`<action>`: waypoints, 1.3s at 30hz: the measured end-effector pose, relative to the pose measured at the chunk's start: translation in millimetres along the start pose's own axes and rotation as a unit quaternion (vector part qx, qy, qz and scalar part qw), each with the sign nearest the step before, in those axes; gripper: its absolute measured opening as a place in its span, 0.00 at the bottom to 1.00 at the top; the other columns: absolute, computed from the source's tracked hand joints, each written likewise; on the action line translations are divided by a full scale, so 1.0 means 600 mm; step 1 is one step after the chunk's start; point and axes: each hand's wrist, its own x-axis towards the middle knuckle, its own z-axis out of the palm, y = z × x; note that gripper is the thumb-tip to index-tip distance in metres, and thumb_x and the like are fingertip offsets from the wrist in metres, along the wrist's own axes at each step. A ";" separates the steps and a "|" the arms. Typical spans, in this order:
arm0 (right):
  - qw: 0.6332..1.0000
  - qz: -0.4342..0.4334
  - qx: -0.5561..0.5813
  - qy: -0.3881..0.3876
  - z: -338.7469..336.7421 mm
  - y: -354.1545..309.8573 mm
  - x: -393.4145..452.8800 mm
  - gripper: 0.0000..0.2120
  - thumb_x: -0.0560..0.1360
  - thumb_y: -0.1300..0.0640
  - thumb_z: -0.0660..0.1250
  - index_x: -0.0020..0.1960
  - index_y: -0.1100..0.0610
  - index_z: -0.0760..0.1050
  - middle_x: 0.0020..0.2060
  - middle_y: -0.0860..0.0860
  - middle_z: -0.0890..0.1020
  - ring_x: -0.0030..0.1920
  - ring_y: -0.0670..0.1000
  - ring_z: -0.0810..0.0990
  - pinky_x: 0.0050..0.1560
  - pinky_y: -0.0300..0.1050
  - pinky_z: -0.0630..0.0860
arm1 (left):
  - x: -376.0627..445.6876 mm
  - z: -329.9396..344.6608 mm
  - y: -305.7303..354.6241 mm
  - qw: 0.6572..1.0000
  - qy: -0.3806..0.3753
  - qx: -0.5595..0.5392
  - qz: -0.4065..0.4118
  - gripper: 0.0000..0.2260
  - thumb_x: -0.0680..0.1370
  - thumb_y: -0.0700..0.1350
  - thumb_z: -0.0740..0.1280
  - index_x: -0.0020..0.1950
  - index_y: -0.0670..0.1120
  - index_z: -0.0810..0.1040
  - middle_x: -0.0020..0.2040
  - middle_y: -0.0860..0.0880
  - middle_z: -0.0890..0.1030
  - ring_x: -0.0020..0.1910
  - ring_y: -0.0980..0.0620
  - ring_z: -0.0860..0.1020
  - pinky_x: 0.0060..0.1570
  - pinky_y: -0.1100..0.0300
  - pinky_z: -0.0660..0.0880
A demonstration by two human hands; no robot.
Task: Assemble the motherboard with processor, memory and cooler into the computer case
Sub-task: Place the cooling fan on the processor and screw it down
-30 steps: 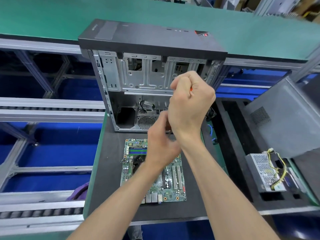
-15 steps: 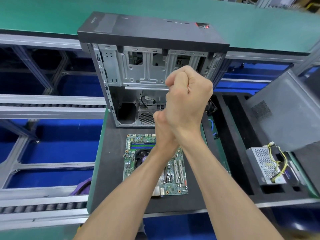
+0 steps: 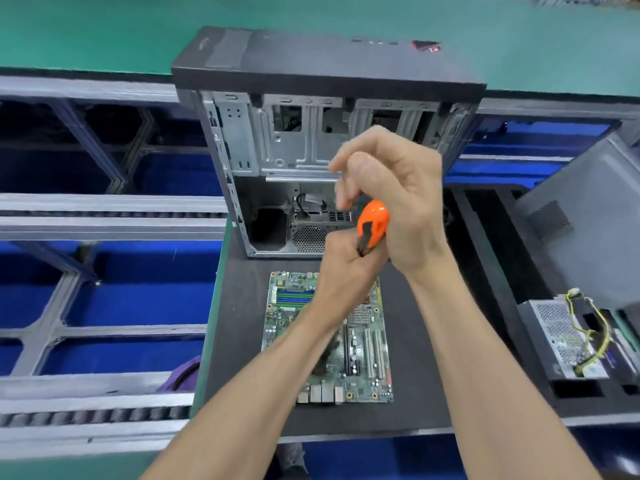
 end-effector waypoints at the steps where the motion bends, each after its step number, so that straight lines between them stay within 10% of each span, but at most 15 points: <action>1: 0.999 -0.010 -0.036 0.018 0.001 -0.001 -0.008 0.10 0.73 0.58 0.67 0.39 0.66 0.78 0.27 0.52 0.78 0.28 0.55 0.77 0.31 0.45 0.73 | 0.003 0.000 0.006 1.000 -0.015 0.013 0.002 0.07 0.72 0.49 0.65 0.39 0.47 0.71 0.35 0.52 0.71 0.31 0.59 0.66 0.29 0.58 0.66; 6: 0.984 0.019 -0.124 0.126 0.000 0.022 -0.021 0.15 0.72 0.62 0.75 0.31 0.65 0.74 0.23 0.54 0.74 0.24 0.53 0.72 0.29 0.46 0.68 | 0.023 -0.029 0.017 0.981 -0.155 0.119 0.000 0.16 0.71 0.43 0.68 0.54 0.35 0.74 0.48 0.36 0.80 0.42 0.49 0.76 0.47 0.45 0.76; 9: 0.981 0.017 -0.109 0.161 -0.012 0.023 -0.011 0.20 0.74 0.61 0.74 0.29 0.66 0.70 0.21 0.55 0.70 0.22 0.54 0.66 0.26 0.49 0.62 | 0.045 -0.100 -0.003 0.936 -0.287 0.204 -0.009 0.26 0.70 0.36 0.74 0.66 0.44 0.73 0.62 0.48 0.77 0.60 0.59 0.76 0.62 0.68 0.70; 15: 0.985 -0.011 -0.081 0.155 -0.029 -0.003 0.018 0.21 0.75 0.56 0.72 0.27 0.58 0.69 0.20 0.54 0.67 0.20 0.58 0.64 0.24 0.49 0.60 | -0.014 -0.187 -0.110 0.734 -0.476 0.455 -0.164 0.41 0.64 0.49 0.80 0.72 0.60 0.65 0.70 0.56 0.66 0.70 0.52 0.63 0.70 0.50 0.61; 18: 0.986 -0.005 -0.102 0.133 -0.019 -0.001 0.018 0.22 0.75 0.57 0.72 0.28 0.63 0.68 0.21 0.52 0.67 0.22 0.55 0.64 0.26 0.47 0.62 | -0.049 -0.179 -0.157 0.699 -0.509 0.475 -0.165 0.51 0.58 0.54 0.83 0.74 0.63 0.57 0.70 0.58 0.62 0.68 0.52 0.61 0.69 0.47 0.60; 29: 0.958 0.024 -0.286 -0.005 -0.005 0.041 -0.009 0.13 0.73 0.57 0.73 0.32 0.58 0.75 0.21 0.42 0.69 0.25 0.43 0.69 0.35 0.33 0.64 | -0.058 -0.186 -0.180 0.758 -0.459 0.449 -0.111 0.42 0.57 0.48 0.80 0.67 0.55 0.67 0.58 0.59 0.70 0.54 0.57 0.71 0.56 0.62 0.72; 39: 0.845 0.209 -0.416 -0.264 -0.007 0.162 -0.082 0.08 0.72 0.62 0.66 0.40 0.52 0.83 0.32 0.44 0.82 0.39 0.47 0.81 0.46 0.49 0.81 | -0.058 -0.193 -0.177 0.791 -0.380 0.464 -0.121 0.40 0.56 0.53 0.78 0.65 0.53 0.67 0.55 0.57 0.68 0.51 0.53 0.74 0.49 0.50 0.78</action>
